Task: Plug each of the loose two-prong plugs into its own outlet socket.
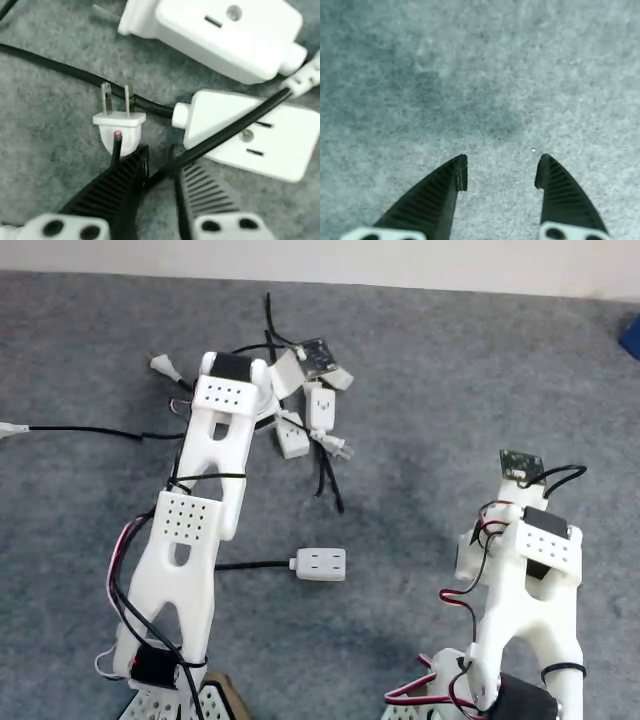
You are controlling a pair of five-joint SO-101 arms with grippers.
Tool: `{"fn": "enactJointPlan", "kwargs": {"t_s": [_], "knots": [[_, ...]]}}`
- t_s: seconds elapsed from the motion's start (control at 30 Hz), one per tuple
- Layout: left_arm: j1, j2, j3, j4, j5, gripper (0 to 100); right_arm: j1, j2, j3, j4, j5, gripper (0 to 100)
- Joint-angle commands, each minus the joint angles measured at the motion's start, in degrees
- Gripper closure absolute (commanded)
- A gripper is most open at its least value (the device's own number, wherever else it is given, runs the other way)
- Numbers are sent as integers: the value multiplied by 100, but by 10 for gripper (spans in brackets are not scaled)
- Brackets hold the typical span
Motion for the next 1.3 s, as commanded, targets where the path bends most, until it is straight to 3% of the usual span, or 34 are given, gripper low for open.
{"fn": "enactJointPlan", "kwargs": {"t_s": [0.0, 0.17, 0.37, 0.6, 0.93, 1.1, 1.27], "knots": [[-4, -374, -189, 229, -18, 993, -48, -224, -31, 13, -53, 775], [207, -1121, -180, 475, 26, 996, -22, -224, -31, 22, -97, 775], [910, -1903, -154, 1433, 440, 996, 224, -224, -22, 13, -97, 775], [1754, -2114, -136, 1486, 1160, 996, 963, -224, -48, -4, -79, 775], [3459, -3029, -136, 1486, 1723, 996, 980, -163, -13, -154, -79, 775], [3503, -3424, 286, 1486, 2251, 996, 980, -163, -13, -154, -79, 775], [3486, -3688, 1297, 1495, 2303, 996, 980, -163, -13, -154, -88, 775]]}}
